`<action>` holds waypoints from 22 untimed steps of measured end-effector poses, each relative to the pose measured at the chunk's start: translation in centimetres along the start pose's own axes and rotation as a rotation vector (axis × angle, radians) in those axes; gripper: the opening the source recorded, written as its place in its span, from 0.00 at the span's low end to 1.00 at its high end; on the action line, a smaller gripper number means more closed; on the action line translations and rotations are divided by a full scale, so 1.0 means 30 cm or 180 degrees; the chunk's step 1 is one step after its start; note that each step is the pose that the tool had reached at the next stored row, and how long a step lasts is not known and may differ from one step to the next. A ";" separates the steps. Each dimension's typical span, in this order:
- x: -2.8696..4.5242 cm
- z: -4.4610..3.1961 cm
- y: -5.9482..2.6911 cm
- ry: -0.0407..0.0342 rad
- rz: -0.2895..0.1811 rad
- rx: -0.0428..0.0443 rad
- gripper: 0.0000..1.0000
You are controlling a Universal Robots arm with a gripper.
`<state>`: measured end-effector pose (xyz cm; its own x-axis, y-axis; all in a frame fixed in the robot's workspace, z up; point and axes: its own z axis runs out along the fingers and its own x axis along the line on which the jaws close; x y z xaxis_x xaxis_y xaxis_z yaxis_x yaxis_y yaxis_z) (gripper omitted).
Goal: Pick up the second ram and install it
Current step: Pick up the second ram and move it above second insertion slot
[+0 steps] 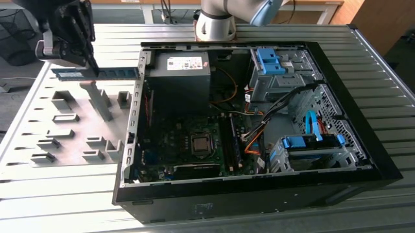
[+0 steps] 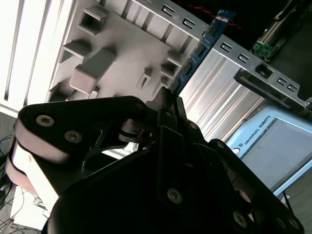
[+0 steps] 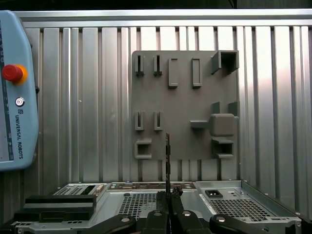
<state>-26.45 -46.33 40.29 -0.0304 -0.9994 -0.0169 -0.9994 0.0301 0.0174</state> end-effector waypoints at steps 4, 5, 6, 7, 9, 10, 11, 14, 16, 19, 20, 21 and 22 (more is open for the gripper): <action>-0.001 0.000 -0.032 0.0000 0.0000 0.0000 0.14; -0.001 0.000 -0.040 0.0000 0.0000 0.0000 0.14; -0.002 -0.001 -0.049 0.0000 0.0000 0.0000 0.14; -0.002 -0.001 -0.057 0.0000 0.0000 0.0001 0.14; -0.002 -0.001 -0.074 0.0000 0.0000 0.0000 0.14; -0.003 -0.001 -0.082 0.0000 0.0000 0.0000 0.14; -0.003 -0.001 -0.089 0.0000 0.0000 0.0000 0.14; -0.003 -0.002 -0.111 0.0000 0.0000 0.0000 0.14; -0.004 -0.002 -0.126 0.0000 0.0000 0.0000 0.14; -0.005 -0.002 -0.148 0.0000 0.0000 0.0000 0.14; -0.005 -0.002 -0.154 0.0000 0.0000 0.0000 0.14; -0.005 -0.002 -0.161 0.0000 0.0000 0.0000 0.14; -0.005 -0.003 -0.168 0.0000 0.0000 0.0000 0.14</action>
<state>-21.42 -46.33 40.28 -0.0305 -0.9994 -0.0170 -0.9994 0.0302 0.0173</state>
